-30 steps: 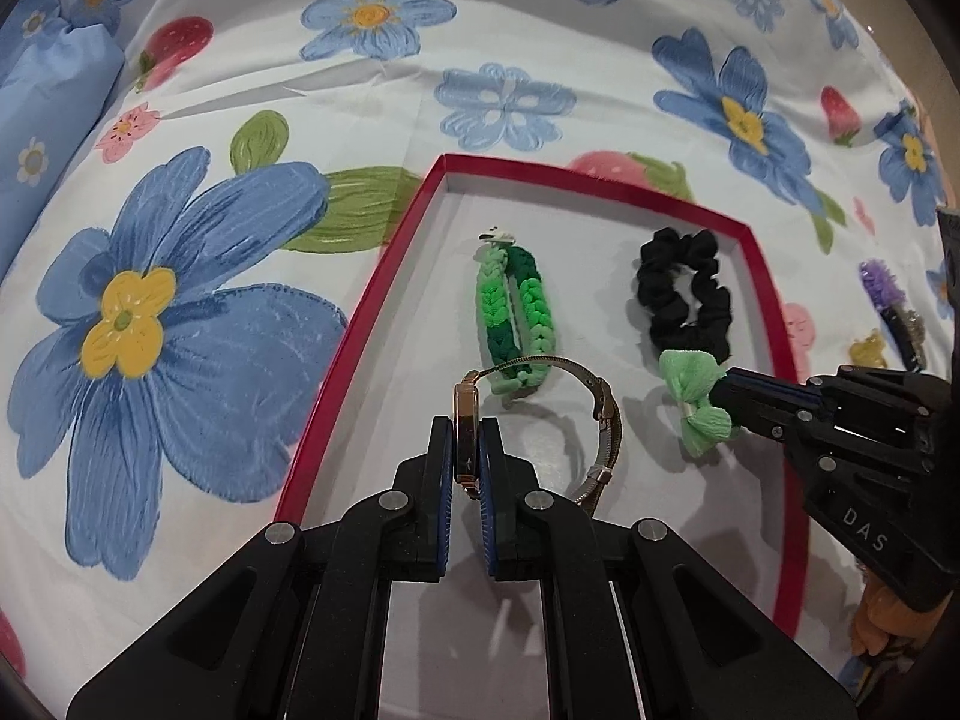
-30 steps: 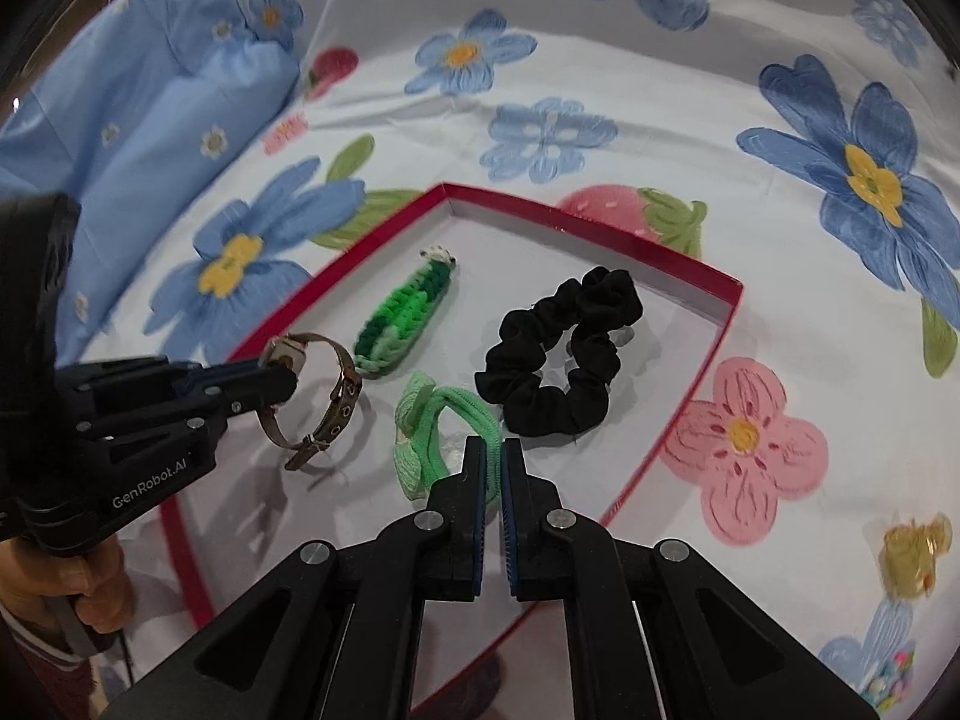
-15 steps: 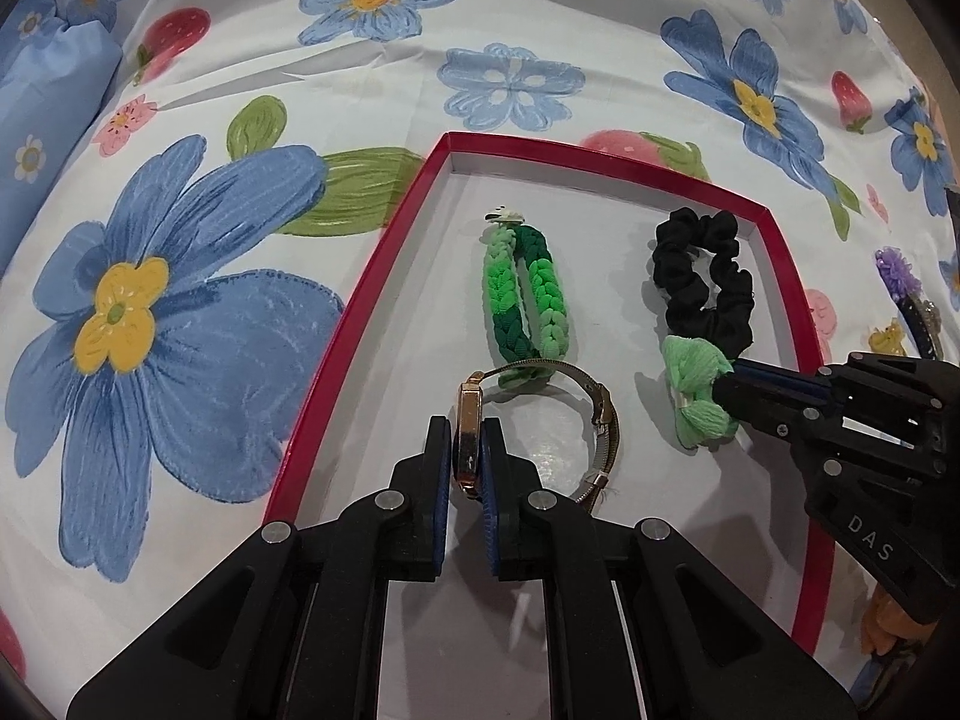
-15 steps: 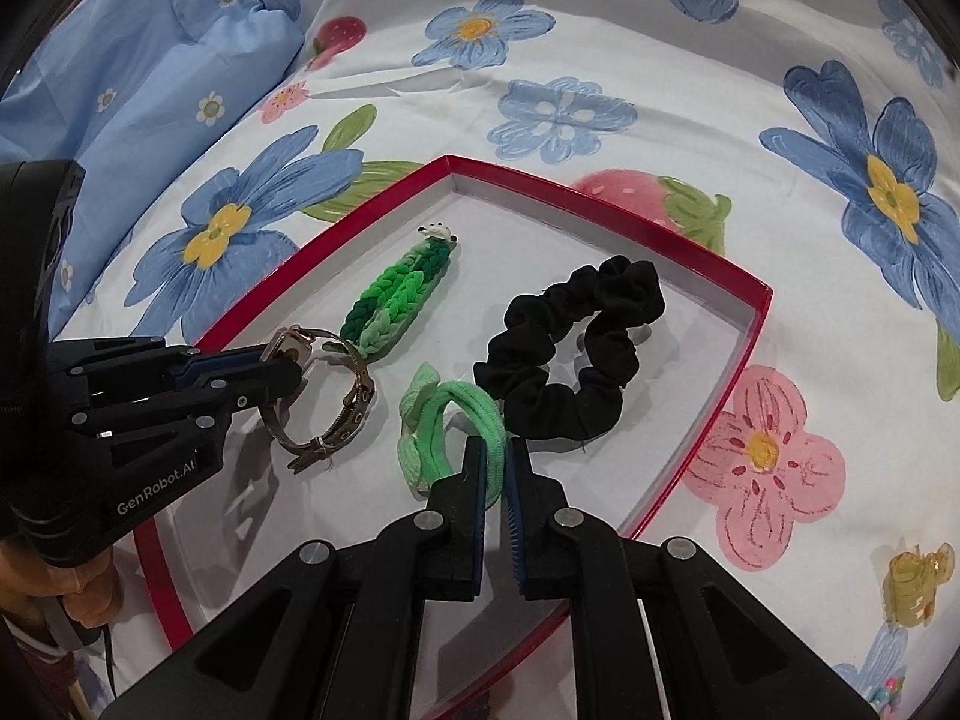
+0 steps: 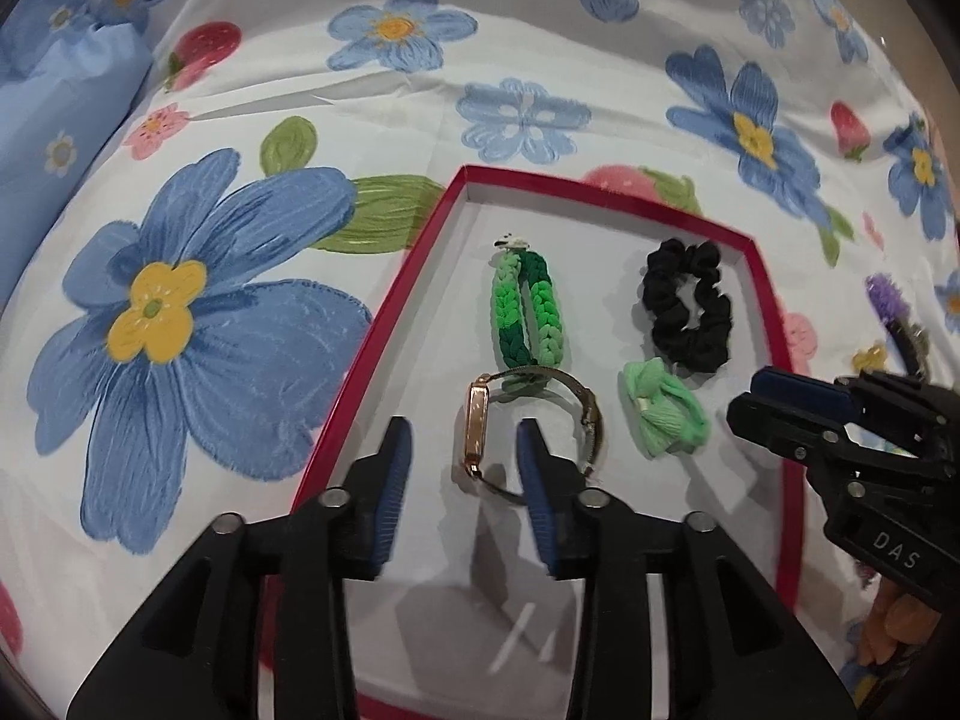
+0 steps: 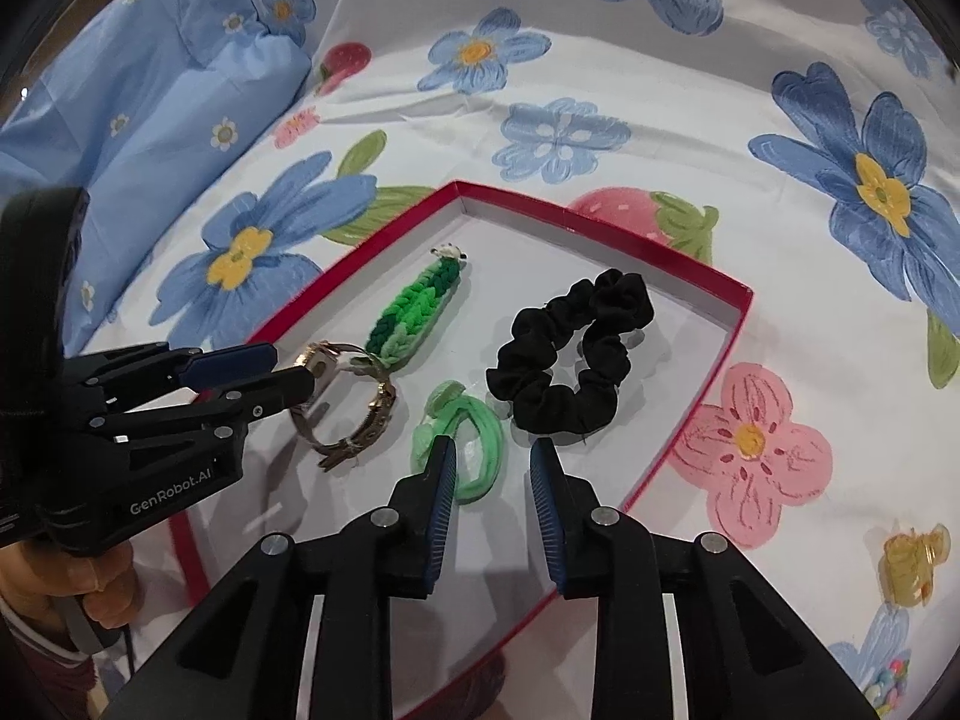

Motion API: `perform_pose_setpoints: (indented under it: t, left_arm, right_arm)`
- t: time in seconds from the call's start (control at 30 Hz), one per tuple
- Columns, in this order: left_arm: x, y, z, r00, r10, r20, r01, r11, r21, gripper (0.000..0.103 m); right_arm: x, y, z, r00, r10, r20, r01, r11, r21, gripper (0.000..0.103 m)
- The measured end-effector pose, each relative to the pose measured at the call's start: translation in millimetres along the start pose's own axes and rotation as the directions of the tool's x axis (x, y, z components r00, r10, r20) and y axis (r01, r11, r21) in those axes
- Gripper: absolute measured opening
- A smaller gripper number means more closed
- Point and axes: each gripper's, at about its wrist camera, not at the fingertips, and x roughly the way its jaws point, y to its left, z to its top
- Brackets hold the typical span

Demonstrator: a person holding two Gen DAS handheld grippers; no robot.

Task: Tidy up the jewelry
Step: 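Carry the watch and hair tie into the box and release both, then move both tools back toward the remaining jewelry pile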

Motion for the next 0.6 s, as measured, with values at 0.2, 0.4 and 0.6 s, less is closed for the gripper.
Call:
perform_pose_setpoints:
  t: [0.2,0.4,0.6]
  left_arm:
    - [-23,2,-18,0.997,-0.066,0.033,0.068,0.994,-0.085,0.044]
    - [-44,-6,-35,0.991,-0.119,0.06,0.126,0.985,-0.121,0.048]
    - [-62,-28,-44,0.983,-0.169,0.072,0.175,0.98,-0.096,0.052]
  right_arm:
    - [-33,-6,-16,0.997,0.036,0.07,-0.04,0.998,0.053,0.038]
    - [-61,-19,-37,0.992,0.046,0.117,-0.06,0.991,0.12,0.038]
    - [-98,-39,-61,0.982,0.022,0.185,-0.056,0.982,0.181,0.044]
